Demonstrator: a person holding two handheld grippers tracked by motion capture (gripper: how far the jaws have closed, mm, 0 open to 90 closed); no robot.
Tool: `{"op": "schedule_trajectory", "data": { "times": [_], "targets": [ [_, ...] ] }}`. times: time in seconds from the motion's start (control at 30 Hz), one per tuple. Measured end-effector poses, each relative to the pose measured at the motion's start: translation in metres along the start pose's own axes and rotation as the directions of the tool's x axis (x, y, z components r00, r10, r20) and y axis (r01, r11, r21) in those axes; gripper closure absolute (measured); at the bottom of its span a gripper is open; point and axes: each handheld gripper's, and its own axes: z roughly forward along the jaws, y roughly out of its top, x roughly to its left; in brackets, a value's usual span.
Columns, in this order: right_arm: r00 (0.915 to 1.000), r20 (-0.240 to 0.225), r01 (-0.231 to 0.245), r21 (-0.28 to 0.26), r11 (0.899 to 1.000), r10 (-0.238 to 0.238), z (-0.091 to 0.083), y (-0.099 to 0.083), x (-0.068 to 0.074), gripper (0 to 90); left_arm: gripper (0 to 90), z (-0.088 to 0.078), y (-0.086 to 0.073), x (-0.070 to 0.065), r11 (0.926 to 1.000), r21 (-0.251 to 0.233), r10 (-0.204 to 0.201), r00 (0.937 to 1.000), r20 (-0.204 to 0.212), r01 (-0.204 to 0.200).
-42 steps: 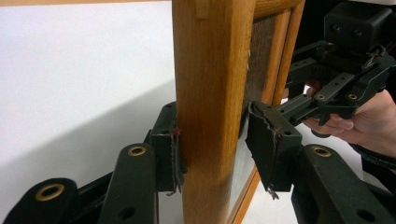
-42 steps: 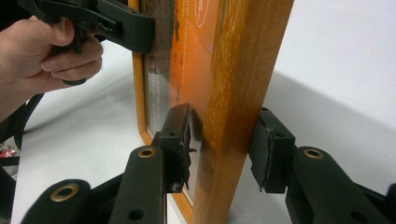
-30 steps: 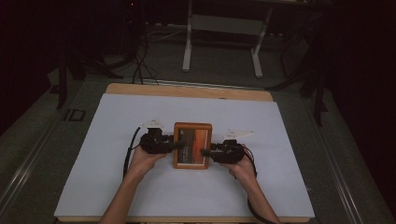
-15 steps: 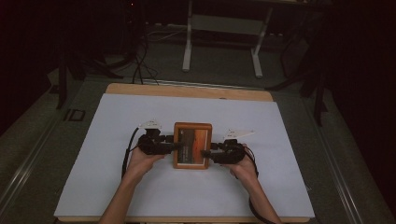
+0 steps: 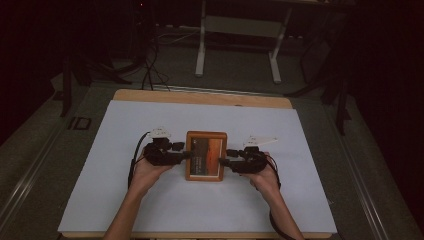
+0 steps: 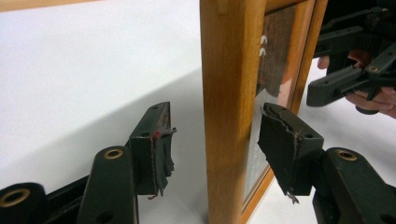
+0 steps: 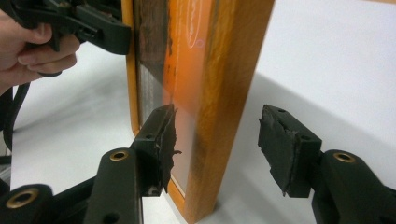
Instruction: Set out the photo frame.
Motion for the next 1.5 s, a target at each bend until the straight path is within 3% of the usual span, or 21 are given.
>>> {"op": "schedule_trajectory", "data": {
  "times": [0.27,0.5,0.83,0.97,1.07,1.27,1.37,1.4,1.5],
  "targets": [
    [0.9999,0.007,-0.010,-0.024,1.000,0.011,-0.014,0.002,-0.003,45.6,43.7,-0.011,0.002,-0.003,0.9994,0.022,0.028,0.9965,-0.079,-0.026],
    [0.9997,0.011,-0.019,-0.024,1.000,0.020,-0.025,0.002,-0.007,45.6,43.5,-0.023,0.004,-0.002,0.9995,0.007,0.032,0.9954,-0.090,-0.031],
    [0.9989,0.024,-0.040,-0.012,0.999,0.040,-0.034,-0.001,-0.014,45.8,43.3,-0.039,0.001,0.007,1.0000,0.002,0.006,0.9907,-0.136,-0.006],
    [0.9972,0.067,-0.036,0.016,0.999,0.035,-0.035,-0.005,-0.019,45.9,43.1,-0.041,-0.003,0.013,0.9998,0.018,0.000,0.9850,-0.173,0.003],
    [0.9960,0.080,-0.041,0.025,0.999,0.039,-0.035,-0.007,-0.021,46.0,43.0,-0.041,-0.006,0.017,0.9996,0.021,-0.013,0.9839,-0.178,0.017],
    [0.9926,0.116,-0.043,0.055,0.998,0.036,-0.034,-0.012,-0.026,46.3,42.9,-0.038,-0.015,0.027,0.9979,0.053,-0.024,0.9739,-0.226,0.037],
    [0.9887,0.146,-0.047,0.090,0.995,0.033,-0.031,-0.017,-0.030,46.5,42.9,-0.031,-0.021,0.031,0.9942,0.105,0.007,0.9589,-0.284,0.023],
    [0.9887,0.146,-0.047,0.090,0.995,0.033,-0.031,-0.017,-0.030,46.5,42.9,-0.031,-0.021,0.031,0.9942,0.105,0.007,0.9589,-0.284,0.023],
    [0.9854,0.169,-0.041,0.113,0.993,0.022,-0.028,-0.019,-0.032,46.5,42.8,-0.025,-0.026,0.035,0.9903,0.136,0.020,0.9473,-0.320,0.025]
  ]
}}
